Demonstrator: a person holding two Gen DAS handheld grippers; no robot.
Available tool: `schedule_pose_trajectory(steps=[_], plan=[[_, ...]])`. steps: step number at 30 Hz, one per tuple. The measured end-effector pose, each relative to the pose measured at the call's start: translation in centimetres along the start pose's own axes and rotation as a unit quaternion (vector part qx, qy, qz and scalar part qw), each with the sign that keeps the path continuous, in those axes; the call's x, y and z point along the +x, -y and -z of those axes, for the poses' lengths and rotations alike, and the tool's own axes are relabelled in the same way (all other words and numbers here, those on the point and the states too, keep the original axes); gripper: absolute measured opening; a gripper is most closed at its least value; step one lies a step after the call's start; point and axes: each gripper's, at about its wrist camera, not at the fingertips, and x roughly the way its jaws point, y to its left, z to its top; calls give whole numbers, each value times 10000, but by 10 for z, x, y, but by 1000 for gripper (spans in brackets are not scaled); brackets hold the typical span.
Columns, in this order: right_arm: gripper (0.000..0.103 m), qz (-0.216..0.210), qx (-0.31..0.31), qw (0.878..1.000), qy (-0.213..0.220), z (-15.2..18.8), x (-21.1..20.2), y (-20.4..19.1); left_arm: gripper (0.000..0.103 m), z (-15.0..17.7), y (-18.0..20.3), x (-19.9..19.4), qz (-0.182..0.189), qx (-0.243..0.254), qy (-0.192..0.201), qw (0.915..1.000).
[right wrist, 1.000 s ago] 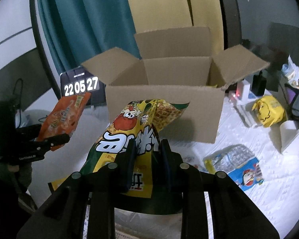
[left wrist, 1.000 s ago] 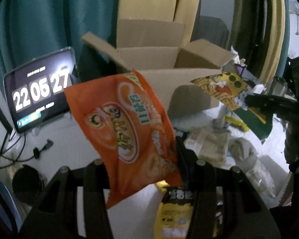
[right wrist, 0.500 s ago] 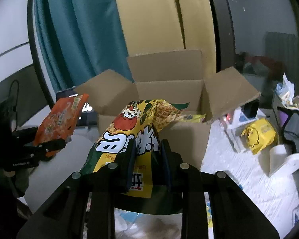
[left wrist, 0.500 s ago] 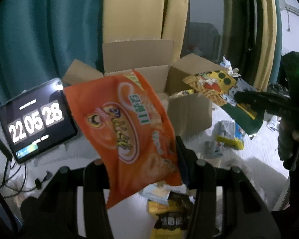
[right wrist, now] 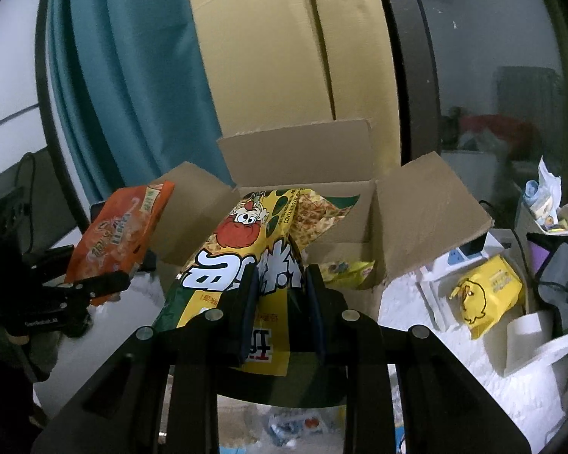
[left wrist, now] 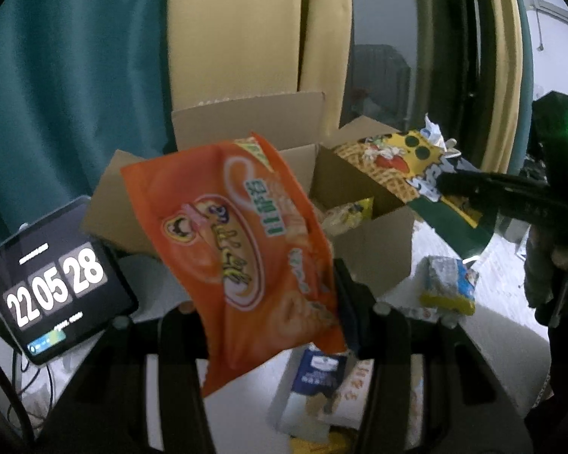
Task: Organize snacks
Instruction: 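Lift both bags over the box and release them inside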
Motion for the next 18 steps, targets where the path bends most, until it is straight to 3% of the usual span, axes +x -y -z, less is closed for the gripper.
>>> schedule_pose_trajectory(steps=[18], plan=[[27,287,108,9994,152,-33,60,26,51,-41,-20,79,-31,202,-126,9997]])
